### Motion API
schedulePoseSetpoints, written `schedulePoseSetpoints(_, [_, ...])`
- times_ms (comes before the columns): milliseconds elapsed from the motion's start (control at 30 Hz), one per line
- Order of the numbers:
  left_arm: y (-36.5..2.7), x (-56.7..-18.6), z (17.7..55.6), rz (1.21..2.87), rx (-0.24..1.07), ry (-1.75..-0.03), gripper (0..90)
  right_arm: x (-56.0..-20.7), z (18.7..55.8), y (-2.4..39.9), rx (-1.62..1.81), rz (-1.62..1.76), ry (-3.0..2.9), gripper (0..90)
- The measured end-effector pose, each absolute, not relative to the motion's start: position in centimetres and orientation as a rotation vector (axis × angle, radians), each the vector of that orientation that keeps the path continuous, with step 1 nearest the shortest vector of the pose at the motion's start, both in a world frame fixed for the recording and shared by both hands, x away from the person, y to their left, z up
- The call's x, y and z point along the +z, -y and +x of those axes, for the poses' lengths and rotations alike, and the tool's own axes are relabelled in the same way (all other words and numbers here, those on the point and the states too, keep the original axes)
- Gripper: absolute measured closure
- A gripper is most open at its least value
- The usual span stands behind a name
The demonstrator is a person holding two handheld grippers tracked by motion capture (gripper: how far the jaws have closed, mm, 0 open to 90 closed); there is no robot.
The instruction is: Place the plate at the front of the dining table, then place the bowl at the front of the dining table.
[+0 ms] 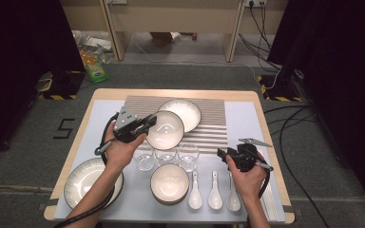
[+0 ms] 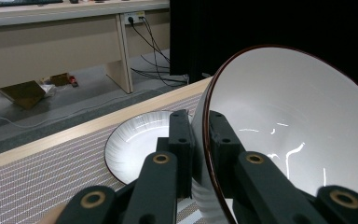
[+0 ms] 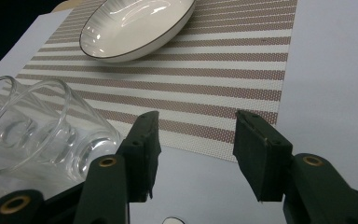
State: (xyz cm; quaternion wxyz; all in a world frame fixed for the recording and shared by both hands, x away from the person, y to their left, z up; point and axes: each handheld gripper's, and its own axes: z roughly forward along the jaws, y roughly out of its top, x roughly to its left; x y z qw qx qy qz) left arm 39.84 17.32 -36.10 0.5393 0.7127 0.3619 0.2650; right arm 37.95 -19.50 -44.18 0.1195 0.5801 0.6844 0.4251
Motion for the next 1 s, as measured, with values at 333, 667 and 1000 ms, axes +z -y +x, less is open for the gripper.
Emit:
schedulePoseSetpoints(333, [-17.5, -36.1, 40.9, 1.681, 0.638, -0.875, 81.6, -44.5, 37.9, 19.7, 1.236, 1.709, -1.999, 50.7])
schedulePoseSetpoints(667, [-17.5, -36.3, 41.4, 1.691, 0.637, -0.885, 81.5, -44.6, 37.9, 19.8, 1.231, 1.705, -2.004, 50.7])
schedulePoseSetpoints(1000, [-17.4, -36.3, 41.6, 1.689, 0.645, -0.885, 81.5, -44.5, 37.8, 20.0, 1.236, 1.705, -1.995, 50.7])
